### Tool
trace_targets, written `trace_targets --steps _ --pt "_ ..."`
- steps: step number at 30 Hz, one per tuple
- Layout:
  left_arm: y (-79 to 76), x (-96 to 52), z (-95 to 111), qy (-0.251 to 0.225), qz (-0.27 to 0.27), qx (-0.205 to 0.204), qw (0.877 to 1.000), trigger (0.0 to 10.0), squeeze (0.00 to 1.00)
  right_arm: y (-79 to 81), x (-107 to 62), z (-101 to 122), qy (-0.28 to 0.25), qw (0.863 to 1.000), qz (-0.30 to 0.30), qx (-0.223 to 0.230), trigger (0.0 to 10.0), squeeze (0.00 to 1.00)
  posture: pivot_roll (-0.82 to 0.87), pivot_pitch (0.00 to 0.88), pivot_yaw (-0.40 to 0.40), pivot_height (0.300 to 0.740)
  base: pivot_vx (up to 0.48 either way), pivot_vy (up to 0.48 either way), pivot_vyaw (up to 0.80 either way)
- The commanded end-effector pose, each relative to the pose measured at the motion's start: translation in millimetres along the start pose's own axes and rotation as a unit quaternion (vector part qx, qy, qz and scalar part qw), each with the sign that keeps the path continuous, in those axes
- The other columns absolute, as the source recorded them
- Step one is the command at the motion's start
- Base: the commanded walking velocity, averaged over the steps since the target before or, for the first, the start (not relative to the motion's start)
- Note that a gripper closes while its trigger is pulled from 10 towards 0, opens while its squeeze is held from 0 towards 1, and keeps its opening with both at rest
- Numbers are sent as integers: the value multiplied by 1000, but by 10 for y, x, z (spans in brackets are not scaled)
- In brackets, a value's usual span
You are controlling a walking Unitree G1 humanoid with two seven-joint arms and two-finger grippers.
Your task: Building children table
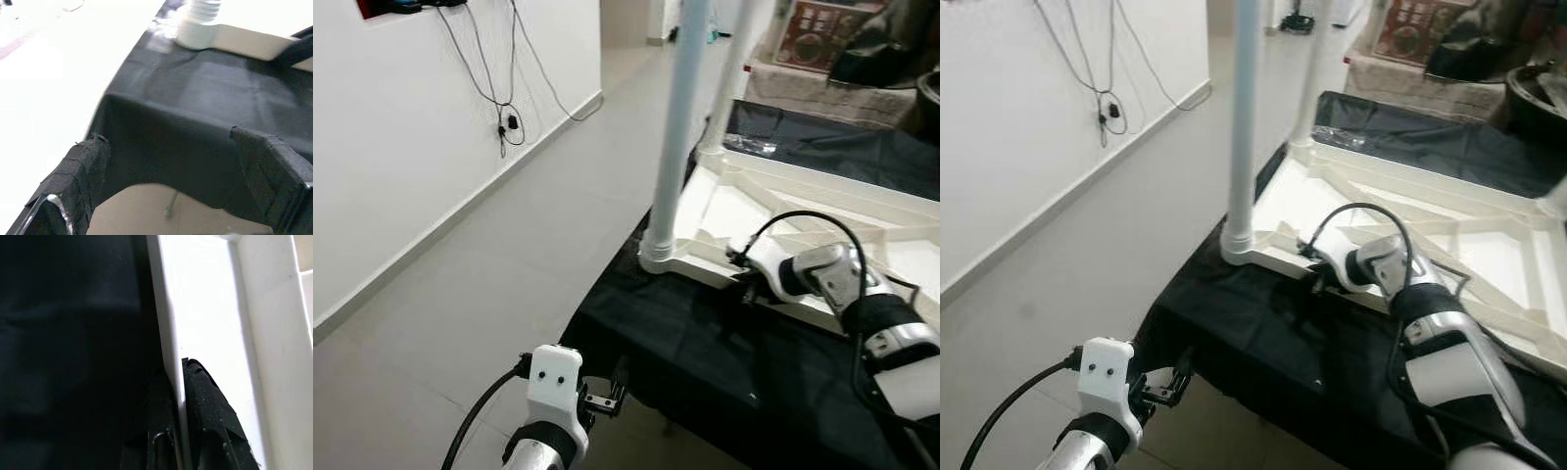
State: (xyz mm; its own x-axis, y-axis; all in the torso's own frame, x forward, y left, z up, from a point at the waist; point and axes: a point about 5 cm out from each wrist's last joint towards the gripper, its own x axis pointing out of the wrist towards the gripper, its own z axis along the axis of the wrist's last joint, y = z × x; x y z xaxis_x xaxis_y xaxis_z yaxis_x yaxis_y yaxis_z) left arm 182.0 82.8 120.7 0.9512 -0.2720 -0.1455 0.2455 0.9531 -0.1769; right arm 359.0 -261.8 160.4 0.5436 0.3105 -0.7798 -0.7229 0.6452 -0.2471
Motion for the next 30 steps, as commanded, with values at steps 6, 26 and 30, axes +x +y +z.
trace_targets --steps 6,26,30 --pt "-63 -9 -53 16 -10 -11 1000 10000 0 -73 -287 -466 103 994 15 17 0 0 -71 154 -18 740 0 0 0" --pt "-47 1 -49 16 -8 -8 1000 10000 0 41 -398 -773 164 982 86 -40 10000 0 -74 158 -17 740 0 0 0" --pt "-47 2 -48 16 -8 -8 1000 10000 0 50 -387 -771 162 982 89 -42 10000 0 -74 158 -17 740 0 0 0"
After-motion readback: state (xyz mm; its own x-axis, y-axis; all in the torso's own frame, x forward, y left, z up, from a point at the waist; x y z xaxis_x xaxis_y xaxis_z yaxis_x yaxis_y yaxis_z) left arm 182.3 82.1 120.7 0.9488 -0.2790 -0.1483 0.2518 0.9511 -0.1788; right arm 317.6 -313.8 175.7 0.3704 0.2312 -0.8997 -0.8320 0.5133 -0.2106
